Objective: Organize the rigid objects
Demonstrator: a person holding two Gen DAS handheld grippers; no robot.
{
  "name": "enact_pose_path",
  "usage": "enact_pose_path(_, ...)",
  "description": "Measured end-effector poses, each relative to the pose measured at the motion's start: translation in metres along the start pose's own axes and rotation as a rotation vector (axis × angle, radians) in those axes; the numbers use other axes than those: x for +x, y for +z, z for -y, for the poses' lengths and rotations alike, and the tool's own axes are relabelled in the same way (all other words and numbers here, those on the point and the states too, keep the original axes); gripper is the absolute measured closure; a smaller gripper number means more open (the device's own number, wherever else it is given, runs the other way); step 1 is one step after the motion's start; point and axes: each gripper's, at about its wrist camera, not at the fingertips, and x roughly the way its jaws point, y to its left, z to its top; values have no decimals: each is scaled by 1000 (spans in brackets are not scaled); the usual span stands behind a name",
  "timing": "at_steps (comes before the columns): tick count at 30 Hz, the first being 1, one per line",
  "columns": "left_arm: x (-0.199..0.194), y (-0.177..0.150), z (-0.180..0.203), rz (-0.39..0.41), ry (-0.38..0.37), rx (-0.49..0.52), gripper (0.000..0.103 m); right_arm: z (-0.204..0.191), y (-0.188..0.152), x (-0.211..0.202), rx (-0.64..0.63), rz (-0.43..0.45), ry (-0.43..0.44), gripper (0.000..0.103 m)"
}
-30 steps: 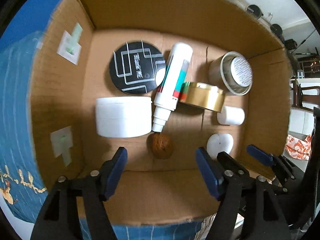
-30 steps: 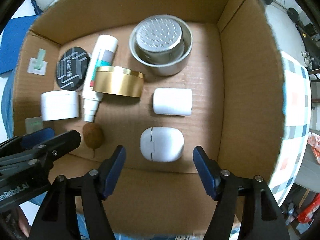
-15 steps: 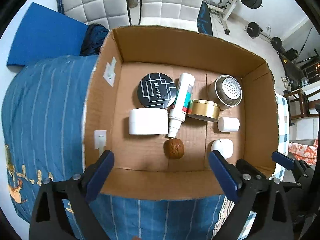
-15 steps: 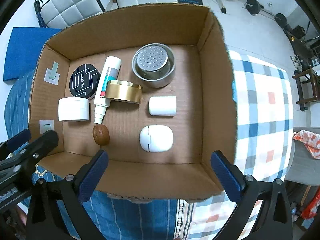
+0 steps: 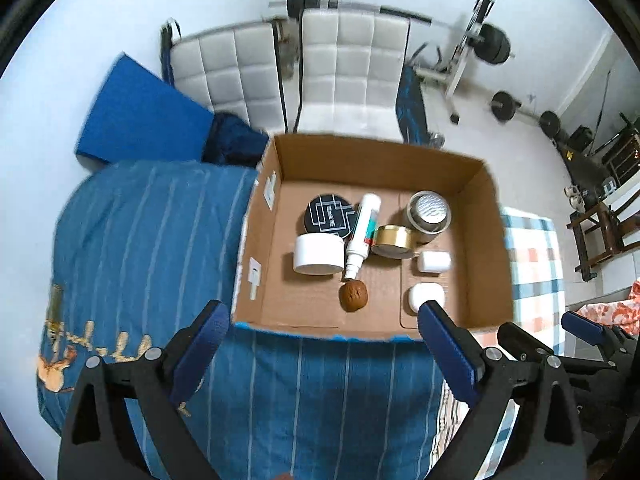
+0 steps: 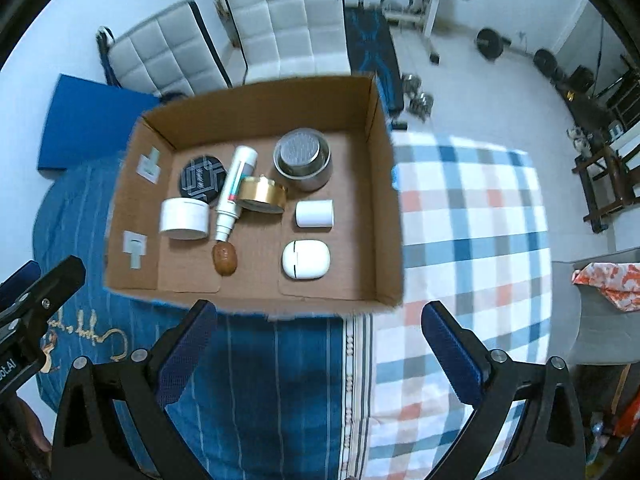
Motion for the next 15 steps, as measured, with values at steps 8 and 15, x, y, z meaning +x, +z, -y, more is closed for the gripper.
enact_pose_path(8,-102,-39,13,77,-11,59,6,13,-59,-105,-6,95,57,0)
enact_pose_path(15,-155,-61,15,74,-49,45,6,19,-93,-174,-7,123,83,0)
